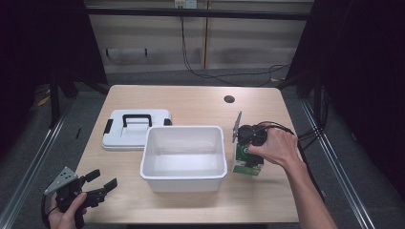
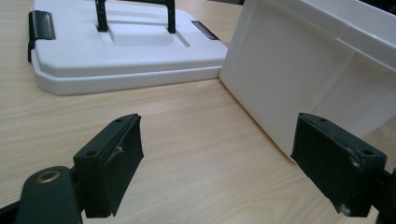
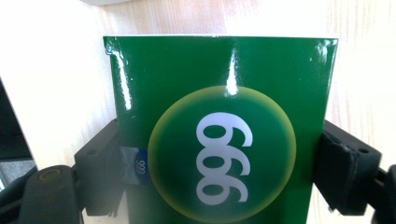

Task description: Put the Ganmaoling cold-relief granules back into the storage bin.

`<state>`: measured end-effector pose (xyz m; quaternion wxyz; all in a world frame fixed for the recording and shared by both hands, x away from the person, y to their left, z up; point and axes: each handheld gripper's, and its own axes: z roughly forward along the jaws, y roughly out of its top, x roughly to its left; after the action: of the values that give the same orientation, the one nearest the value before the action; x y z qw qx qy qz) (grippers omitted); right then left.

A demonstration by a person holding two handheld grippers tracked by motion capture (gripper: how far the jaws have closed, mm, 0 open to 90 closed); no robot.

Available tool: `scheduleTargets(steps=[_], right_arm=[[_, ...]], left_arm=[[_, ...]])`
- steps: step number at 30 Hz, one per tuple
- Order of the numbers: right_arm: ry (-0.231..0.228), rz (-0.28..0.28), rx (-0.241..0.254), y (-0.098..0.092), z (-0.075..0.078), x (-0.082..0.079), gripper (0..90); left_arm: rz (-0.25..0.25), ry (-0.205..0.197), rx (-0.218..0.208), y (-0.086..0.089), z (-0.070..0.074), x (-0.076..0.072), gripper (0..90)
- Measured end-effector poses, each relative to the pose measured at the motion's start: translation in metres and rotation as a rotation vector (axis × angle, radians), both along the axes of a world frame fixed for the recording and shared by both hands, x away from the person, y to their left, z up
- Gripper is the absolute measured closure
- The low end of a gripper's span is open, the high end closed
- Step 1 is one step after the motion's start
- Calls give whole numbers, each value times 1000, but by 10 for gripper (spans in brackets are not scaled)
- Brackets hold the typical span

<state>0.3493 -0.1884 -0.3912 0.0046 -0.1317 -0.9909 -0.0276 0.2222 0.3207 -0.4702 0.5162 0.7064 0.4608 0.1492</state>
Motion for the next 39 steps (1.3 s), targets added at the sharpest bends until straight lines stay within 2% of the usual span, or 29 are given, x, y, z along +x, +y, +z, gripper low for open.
scheduleTargets(steps=[3, 13, 16, 20, 27, 30, 33, 39], right_arm=[[-4, 2, -7, 0, 7, -1, 163], [-12, 15, 14, 3, 28, -4, 163], [-7, 9, 10, 4, 37, -5, 163], [-23, 24, 17, 9, 51, -4, 163], [-46, 17, 19, 7, 72, -5, 163], [-56, 12, 42, 4, 81, -6, 163], [-57, 5, 24, 4, 90, -7, 163], [-70, 13, 29, 4, 107, -8, 162]], left_arm=[[0, 2, 0, 0, 0, 0, 159], [-2, 1, 1, 0, 0, 0, 159], [0, 1, 0, 0, 0, 1, 159], [-2, -3, -4, -1, 0, 0, 159], [-4, -3, -2, 0, 0, 0, 159], [-3, -2, -1, 0, 0, 0, 159], [-2, -2, 0, 0, 0, 0, 159], [-3, -3, 0, 0, 0, 0, 159]])
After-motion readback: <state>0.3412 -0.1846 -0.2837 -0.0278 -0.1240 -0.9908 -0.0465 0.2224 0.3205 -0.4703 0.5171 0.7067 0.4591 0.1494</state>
